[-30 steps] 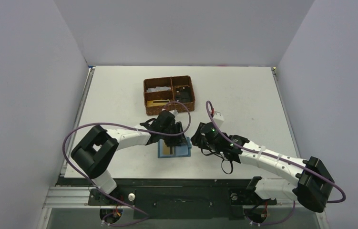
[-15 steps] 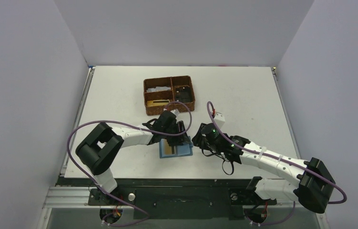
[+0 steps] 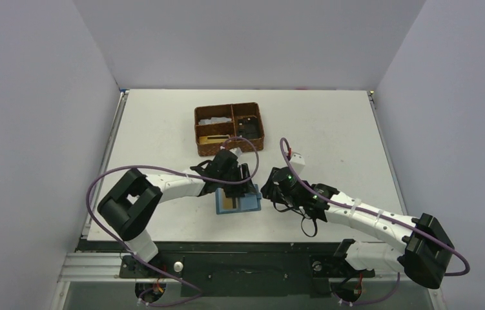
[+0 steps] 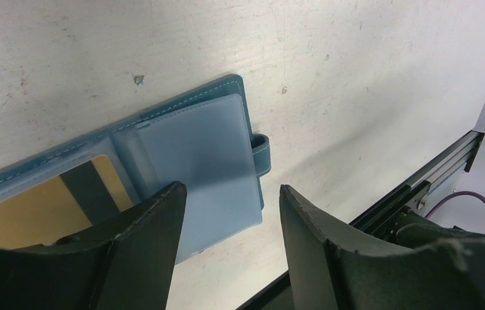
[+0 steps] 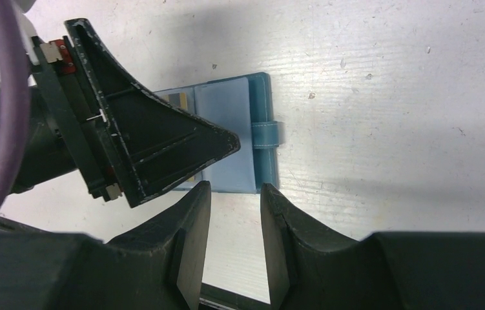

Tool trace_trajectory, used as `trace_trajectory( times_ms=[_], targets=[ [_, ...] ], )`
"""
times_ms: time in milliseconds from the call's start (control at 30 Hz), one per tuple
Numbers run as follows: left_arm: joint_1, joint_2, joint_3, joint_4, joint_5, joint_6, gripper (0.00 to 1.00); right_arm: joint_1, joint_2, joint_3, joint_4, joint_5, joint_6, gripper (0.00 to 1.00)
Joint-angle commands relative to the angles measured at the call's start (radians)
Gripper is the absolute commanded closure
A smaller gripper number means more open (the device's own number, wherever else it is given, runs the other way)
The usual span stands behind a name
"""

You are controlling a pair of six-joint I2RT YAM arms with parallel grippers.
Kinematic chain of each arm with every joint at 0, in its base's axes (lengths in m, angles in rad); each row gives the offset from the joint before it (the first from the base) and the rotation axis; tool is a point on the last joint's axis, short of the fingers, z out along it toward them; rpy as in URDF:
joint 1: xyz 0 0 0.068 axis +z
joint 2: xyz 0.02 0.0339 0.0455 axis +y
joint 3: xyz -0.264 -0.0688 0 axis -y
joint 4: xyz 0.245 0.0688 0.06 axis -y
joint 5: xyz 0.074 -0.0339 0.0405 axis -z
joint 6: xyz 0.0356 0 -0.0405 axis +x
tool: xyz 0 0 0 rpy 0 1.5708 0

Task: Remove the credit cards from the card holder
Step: Remove the credit card from the card holder.

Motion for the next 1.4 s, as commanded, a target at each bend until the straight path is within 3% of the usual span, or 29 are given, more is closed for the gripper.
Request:
trace_trajectory(
  times_ms=[0,533,967,1367],
  targets=[
    [0.004,-0.064,0.044,-0.046,-0.022,0.034,0.47,0.010,-0.010,0.042,-0.002,0.035,-0.014,0.69],
    [0.072,-0.198,0.003,-0.119,-0.047,0.044,0.47,0.070,0.094,0.162,-0.034,0.061,-0.046,0.69],
    [0.278,-0.459,-0.140,-0.285,-0.064,0.123,0.48,0.129,0.361,0.346,-0.031,0.031,-0.106,0.66],
    [0.289,-0.472,-0.203,-0.271,-0.027,0.127,0.69,0.134,0.555,0.399,0.049,-0.064,-0.109,0.66]
  ],
)
